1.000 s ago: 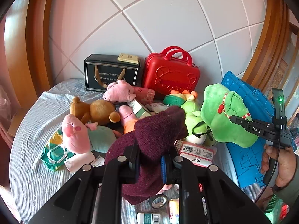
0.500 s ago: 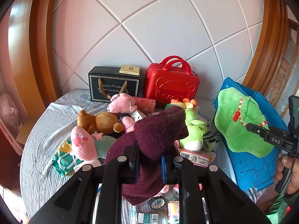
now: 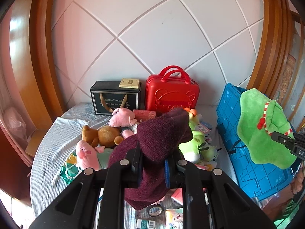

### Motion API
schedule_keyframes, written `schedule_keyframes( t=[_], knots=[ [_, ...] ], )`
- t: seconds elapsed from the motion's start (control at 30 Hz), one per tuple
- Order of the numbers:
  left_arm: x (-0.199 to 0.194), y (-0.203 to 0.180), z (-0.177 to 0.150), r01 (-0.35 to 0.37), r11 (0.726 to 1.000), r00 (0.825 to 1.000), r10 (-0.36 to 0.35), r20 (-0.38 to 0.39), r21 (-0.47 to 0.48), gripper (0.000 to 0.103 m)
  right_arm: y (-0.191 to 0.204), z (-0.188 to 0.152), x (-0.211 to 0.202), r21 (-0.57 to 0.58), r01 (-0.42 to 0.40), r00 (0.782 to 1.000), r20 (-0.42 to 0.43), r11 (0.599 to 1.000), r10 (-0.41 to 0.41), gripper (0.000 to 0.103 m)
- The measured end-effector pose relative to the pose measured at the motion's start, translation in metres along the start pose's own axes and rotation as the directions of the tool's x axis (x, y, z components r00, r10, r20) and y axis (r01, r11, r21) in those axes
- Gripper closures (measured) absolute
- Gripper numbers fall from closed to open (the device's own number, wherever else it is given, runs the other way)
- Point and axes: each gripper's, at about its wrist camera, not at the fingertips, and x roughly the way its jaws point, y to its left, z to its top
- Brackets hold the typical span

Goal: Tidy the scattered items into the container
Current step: 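Lift the maroon plush and frog plush and carry both over the blue crate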

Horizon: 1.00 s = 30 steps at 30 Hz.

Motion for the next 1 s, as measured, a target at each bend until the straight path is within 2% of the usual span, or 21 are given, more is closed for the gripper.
schedule_keyframes(
  t=[0.27,0.67,1.0],
  knots=[
    [-0.013,-0.035,0.018,-0.003,1.0,0.999,0.002,0.033,0.03,0.087,-0.018,0.004,-0.046,0.004,-0.016,0.998,0.057,1.0,0.016,0.087],
    [-0.02,-0.091,0.041,0.005,0.997,0.997,-0.011,0.076,0.083,0.087,-0.059,0.012,-0.085,0.019,-0.013,0.993,0.118,1.0,0.011,0.087],
    [-0.02,-0.156,0.055,0.048,0.987,0.993,-0.063,0.099,0.151,0.086,-0.097,0.01,-0.124,0.048,0.011,0.984,0.174,0.999,-0.019,0.087]
  ],
)
